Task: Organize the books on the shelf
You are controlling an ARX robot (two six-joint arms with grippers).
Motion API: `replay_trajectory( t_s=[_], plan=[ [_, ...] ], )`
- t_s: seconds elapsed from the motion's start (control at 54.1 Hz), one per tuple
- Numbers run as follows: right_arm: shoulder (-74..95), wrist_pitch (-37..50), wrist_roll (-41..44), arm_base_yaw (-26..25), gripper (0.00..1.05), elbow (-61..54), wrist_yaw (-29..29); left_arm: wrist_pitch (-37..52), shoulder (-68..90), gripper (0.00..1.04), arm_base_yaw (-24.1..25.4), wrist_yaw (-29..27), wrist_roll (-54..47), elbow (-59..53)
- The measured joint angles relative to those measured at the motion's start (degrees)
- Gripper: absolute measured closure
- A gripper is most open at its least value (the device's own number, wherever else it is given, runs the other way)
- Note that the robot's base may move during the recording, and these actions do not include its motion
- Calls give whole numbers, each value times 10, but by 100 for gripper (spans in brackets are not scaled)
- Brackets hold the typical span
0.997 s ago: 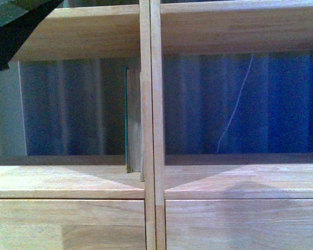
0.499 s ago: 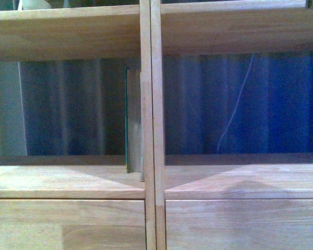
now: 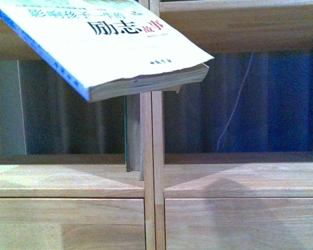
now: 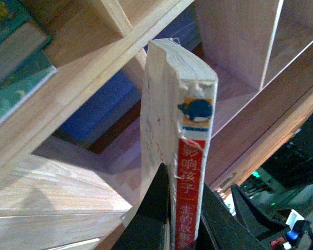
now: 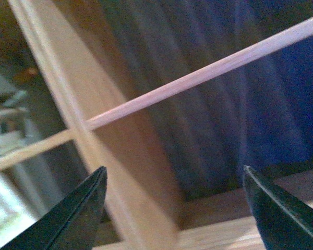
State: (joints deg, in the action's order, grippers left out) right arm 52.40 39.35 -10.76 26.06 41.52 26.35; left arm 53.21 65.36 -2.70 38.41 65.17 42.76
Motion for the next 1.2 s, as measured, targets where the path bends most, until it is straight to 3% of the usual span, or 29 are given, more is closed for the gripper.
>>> replay_trajectory(
  t_s=[0.111, 0.24, 0.369, 0.536, 0.72, 0.905, 0.979, 1.071, 1.163, 1.2],
  plan=[
    [-1, 20, 96, -79, 6, -26, -5, -49, -14, 98, 19, 6, -65, 1],
    [10, 59, 176, -162, 7, -53, -8, -96, -33, 98, 47, 9, -169, 1],
    [14, 93, 200, -224, 7, -83, -7, -120, -67, 98, 74, 25, -269, 0],
    [4, 105, 195, -261, 7, -120, -14, -128, -138, 98, 115, 70, -368, -33],
    [-19, 69, 163, -280, 7, -149, 7, -98, -232, 98, 236, 187, -399, -127],
    [-20, 68, 160, -281, 7, -149, 2, -34, -265, 98, 325, 263, -394, -190],
    [-52, -73, 136, -312, 17, -127, -148, -4, -267, 98, 356, 276, -394, -217],
    [-92, -202, 124, -318, 30, -139, -279, 14, -264, 98, 377, 279, -396, -239],
    [-114, -221, 120, -312, 42, -174, -316, 23, -257, 98, 388, 274, -407, -251],
    [-130, -216, 117, -310, 53, -198, -313, 28, -246, 98, 388, 268, -418, -253]
  ],
)
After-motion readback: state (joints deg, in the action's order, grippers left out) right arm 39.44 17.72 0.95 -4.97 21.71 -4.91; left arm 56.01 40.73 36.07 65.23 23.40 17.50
